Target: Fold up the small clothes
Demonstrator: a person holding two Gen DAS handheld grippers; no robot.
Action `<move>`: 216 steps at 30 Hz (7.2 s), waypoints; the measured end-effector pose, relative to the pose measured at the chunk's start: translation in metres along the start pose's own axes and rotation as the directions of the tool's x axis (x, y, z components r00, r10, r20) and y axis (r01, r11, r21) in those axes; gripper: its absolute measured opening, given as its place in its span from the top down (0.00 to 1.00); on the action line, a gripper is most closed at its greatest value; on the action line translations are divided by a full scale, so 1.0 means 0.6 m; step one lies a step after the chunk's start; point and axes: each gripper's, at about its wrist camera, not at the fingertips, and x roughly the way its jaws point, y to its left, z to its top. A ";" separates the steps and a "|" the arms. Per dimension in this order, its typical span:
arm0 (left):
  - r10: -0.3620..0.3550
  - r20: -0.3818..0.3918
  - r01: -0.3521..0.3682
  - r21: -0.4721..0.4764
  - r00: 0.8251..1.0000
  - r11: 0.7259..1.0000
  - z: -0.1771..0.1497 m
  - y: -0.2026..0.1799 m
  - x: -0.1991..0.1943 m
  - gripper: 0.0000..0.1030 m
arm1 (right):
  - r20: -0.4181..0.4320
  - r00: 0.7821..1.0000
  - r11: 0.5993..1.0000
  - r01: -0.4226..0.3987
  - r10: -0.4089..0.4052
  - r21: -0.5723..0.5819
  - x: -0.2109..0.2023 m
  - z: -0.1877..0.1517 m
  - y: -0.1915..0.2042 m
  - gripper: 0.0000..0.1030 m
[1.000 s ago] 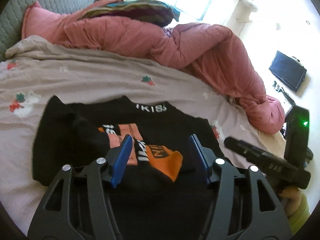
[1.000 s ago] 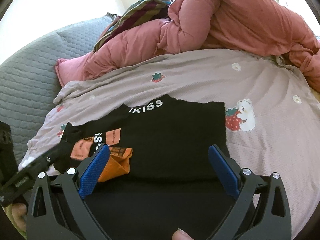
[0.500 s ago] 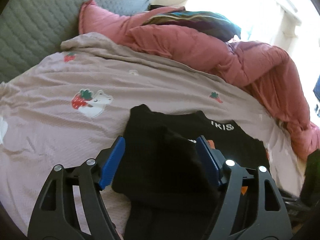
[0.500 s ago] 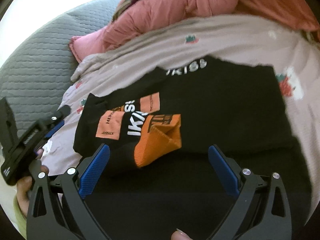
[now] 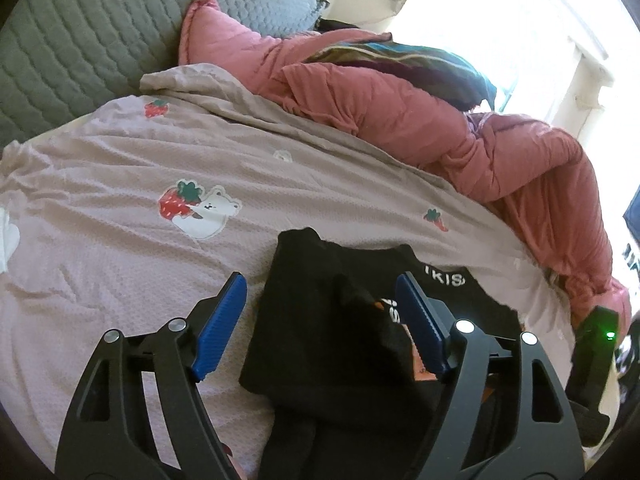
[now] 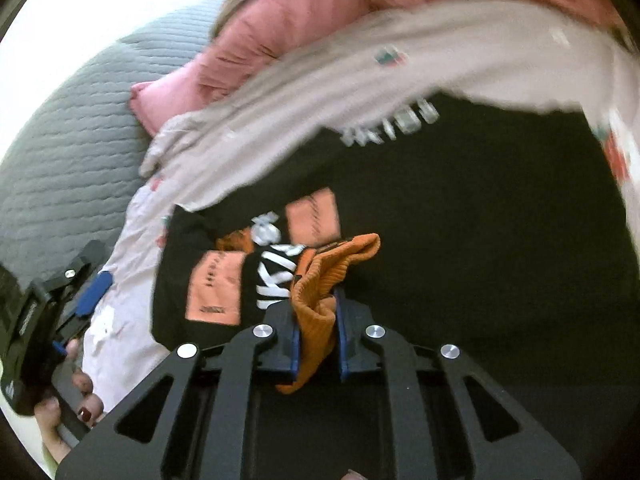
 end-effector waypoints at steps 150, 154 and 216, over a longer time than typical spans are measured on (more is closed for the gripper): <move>0.017 -0.079 0.008 0.300 0.997 0.954 -0.077 -0.071 -0.020 0.09 | 0.208 0.933 0.929 0.329 -0.292 -0.170 -0.189 -0.037 -0.086 0.08; 0.006 -0.080 0.016 0.269 0.997 0.963 -0.083 -0.051 -0.038 0.09 | 0.222 0.930 0.929 0.331 -0.292 -0.166 -0.207 -0.044 -0.088 0.08; 0.061 -0.409 0.023 0.198 0.911 0.980 -0.250 0.043 -0.162 0.70 | 0.150 0.951 0.910 0.305 -0.272 -0.280 -0.314 -0.199 -0.105 0.08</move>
